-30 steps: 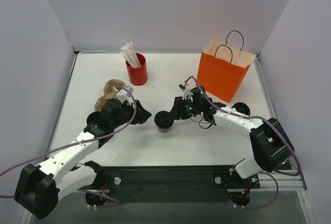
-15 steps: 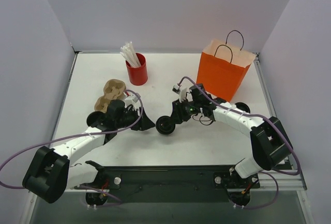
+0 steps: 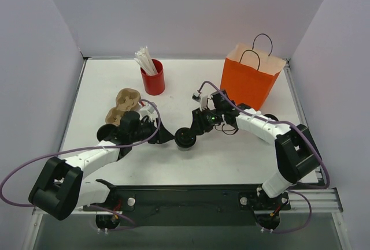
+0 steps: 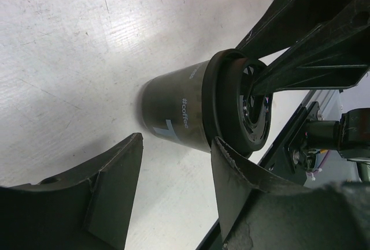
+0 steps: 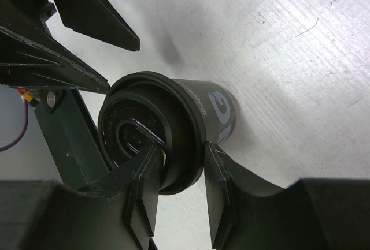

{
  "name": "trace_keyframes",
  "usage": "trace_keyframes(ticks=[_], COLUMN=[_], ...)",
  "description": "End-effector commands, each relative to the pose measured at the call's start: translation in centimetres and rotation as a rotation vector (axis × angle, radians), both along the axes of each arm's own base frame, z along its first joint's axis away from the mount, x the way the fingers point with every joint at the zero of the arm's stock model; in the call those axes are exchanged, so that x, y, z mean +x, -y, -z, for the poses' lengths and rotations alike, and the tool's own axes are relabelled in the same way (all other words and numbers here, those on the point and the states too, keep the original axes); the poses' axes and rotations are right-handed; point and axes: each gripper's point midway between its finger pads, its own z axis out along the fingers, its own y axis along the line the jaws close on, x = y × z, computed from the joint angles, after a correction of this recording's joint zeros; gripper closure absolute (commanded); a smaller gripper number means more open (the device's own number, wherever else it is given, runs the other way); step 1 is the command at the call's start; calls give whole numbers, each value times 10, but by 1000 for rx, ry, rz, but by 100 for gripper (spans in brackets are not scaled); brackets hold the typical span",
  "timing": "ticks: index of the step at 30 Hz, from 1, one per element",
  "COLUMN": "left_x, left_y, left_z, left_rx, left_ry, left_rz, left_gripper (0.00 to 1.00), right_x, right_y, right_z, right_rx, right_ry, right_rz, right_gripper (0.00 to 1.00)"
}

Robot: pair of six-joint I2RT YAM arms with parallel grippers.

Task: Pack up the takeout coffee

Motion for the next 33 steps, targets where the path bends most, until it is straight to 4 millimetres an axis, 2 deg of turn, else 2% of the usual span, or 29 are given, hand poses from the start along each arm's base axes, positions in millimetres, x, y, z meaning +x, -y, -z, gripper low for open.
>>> trace_keyframes(ticks=[1, 7, 12, 17, 20, 27, 30, 33], left_x=[16, 22, 20, 16, 14, 2, -1, -4], left_y=[7, 8, 13, 13, 17, 27, 26, 17], left_z=[-28, -45, -44, -26, -21, -5, 6, 26], left_rx=[-71, -102, -131, -127, -138, -97, -67, -20], left_ry=[107, 143, 114, 63, 37, -4, -22, -71], left_rz=[-29, -52, -34, -34, -30, -17, -46, -93], left_gripper=[39, 39, 42, 45, 50, 53, 58, 61], right_x=[-22, -21, -20, -20, -20, -19, -20, -18], right_y=[22, 23, 23, 23, 23, 22, 21, 25], right_z=[45, 46, 46, 47, 48, 49, 52, 58], right_rx=[-165, -170, -170, -170, -173, -167, -164, -165], right_ry=[-98, -106, -110, -115, -118, -126, -136, -161], right_rz=[-26, -22, -17, -13, -8, 10, 21, 69], right_gripper=[84, 84, 84, 84, 84, 84, 84, 84])
